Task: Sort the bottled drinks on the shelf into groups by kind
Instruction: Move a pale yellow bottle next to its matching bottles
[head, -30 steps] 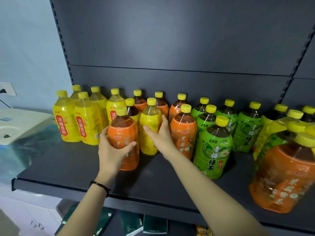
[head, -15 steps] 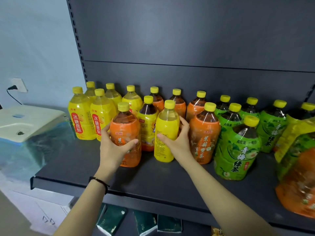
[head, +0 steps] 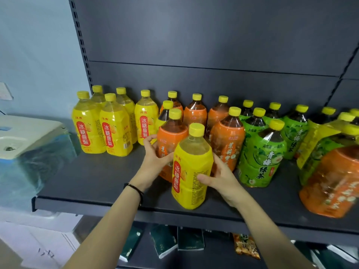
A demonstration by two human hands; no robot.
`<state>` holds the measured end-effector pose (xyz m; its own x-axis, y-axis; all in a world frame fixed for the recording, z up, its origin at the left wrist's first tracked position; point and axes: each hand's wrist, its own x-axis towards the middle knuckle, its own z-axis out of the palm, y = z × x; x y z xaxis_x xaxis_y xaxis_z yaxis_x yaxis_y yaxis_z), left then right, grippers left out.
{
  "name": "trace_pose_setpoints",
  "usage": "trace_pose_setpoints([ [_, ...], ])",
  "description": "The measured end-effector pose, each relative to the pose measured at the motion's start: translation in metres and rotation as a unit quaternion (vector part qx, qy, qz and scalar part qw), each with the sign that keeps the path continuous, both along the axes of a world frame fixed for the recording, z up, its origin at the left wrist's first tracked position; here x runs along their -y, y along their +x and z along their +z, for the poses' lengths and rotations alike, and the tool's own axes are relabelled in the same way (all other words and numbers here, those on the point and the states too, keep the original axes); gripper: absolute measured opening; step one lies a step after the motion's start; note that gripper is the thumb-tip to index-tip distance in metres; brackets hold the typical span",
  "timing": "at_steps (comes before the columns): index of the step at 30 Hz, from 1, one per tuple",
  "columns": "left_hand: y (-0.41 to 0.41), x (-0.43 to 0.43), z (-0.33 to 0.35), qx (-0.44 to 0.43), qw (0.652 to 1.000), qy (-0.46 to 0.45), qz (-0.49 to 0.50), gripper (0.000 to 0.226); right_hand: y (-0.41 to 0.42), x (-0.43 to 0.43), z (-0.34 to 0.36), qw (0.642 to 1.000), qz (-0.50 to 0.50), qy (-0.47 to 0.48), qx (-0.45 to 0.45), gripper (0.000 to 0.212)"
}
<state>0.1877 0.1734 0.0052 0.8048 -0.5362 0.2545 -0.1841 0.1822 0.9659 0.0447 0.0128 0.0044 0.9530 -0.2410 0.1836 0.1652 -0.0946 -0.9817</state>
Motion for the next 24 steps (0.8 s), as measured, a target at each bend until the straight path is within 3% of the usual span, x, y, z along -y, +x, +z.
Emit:
trace_pose_setpoints([
  [2, -0.003, -0.007, 0.001, -0.021, 0.998, 0.011, -0.053, 0.064, -0.004, -0.006, 0.0, 1.0, -0.008, -0.001, 0.014, 0.09],
  [4, -0.004, -0.019, -0.003, -0.027, 0.997, 0.02, -0.064, 0.075, -0.007, -0.012, 0.0, 0.999, -0.023, 0.011, 0.024, 0.091],
  [8, -0.014, -0.041, -0.011, 0.061, 0.995, 0.075, -0.013, 0.081, -0.007, -0.024, -0.006, 0.999, -0.038, 0.014, 0.033, 0.088],
  [11, -0.026, -0.047, -0.017, 0.1, 0.988, 0.104, -0.06, 0.089, -0.005, -0.036, -0.008, 0.999, -0.028, 0.001, 0.03, 0.081],
  [16, -0.033, -0.064, -0.015, 0.015, 0.994, 0.064, -0.091, 0.099, 0.005, -0.056, -0.01, 0.997, -0.032, -0.063, 0.017, 0.064],
  [20, -0.021, -0.09, -0.015, 0.003, 0.998, 0.042, -0.035, 0.1, 0.015, -0.057, 0.002, 0.996, -0.084, -0.007, 0.033, 0.033],
  [22, -0.014, -0.105, -0.015, 0.002, 0.999, 0.034, -0.004, 0.101, 0.027, -0.057, 0.003, 0.986, -0.164, -0.008, 0.04, 0.045],
  [24, -0.003, -0.118, -0.013, 0.003, 0.999, 0.044, 0.029, 0.101, 0.041, -0.062, 0.0, 0.977, -0.204, -0.049, 0.027, 0.07],
])
